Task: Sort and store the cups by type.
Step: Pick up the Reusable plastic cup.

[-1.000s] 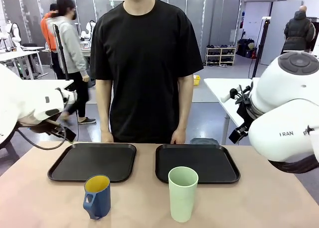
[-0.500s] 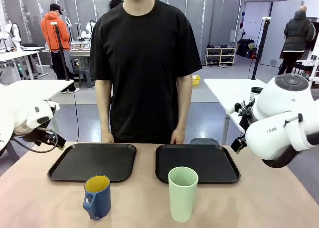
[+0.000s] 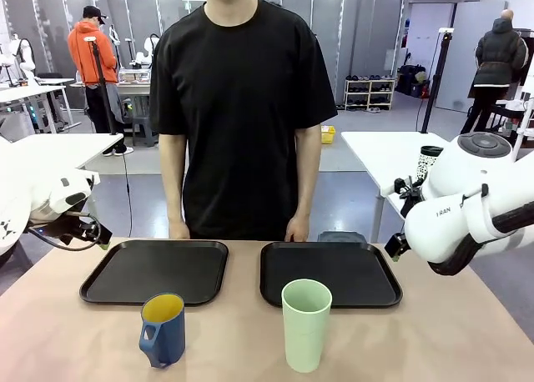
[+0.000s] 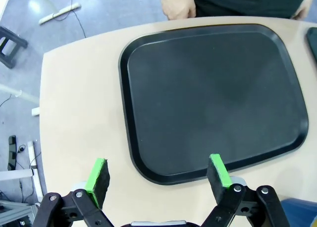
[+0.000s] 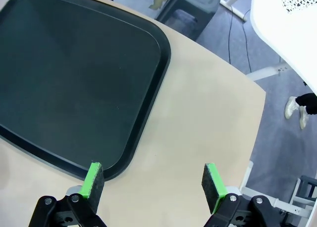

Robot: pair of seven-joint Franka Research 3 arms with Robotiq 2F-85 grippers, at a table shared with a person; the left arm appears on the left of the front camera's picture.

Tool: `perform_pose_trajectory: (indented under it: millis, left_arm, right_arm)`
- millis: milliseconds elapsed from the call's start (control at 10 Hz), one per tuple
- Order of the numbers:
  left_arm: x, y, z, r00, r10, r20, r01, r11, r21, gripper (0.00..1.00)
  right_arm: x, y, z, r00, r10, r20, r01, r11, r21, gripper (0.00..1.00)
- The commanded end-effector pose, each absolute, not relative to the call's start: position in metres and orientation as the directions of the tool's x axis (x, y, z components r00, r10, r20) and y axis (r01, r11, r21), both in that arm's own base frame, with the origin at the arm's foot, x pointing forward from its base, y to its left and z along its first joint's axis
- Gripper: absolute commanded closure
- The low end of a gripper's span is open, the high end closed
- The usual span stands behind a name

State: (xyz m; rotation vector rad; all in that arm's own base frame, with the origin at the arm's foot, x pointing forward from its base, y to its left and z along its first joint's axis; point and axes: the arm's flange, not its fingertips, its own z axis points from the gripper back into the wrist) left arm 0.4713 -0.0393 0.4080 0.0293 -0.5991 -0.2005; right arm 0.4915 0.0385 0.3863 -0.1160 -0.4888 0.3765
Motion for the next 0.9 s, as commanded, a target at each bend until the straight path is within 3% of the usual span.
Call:
perform_pose_trajectory:
  millis: [0,100,800]
  left_arm:
    - [0.4751,-0.0355,0.4092,0.81,-0.143,0.569,0.115,0.99,0.084,0.0]
    - [0.4713,-0.0393,0.408,0.807,-0.196,0.557,0.179,0.98,0.085,0.0]
    - [0.4713,-0.0393,0.408,0.807,-0.196,0.557,0.179,0.98,0.085,0.0]
  right_arm:
    - [0.4908,0.0385,0.3845,0.817,0.38,0.433,-0.326,0.925,-0.197,0.0]
    - [0.4908,0.0385,0.3845,0.817,0.38,0.433,-0.326,0.925,-0.197,0.0]
    - [0.4908,0.0385,0.3845,0.817,0.38,0.433,-0.326,0.925,-0.197,0.0]
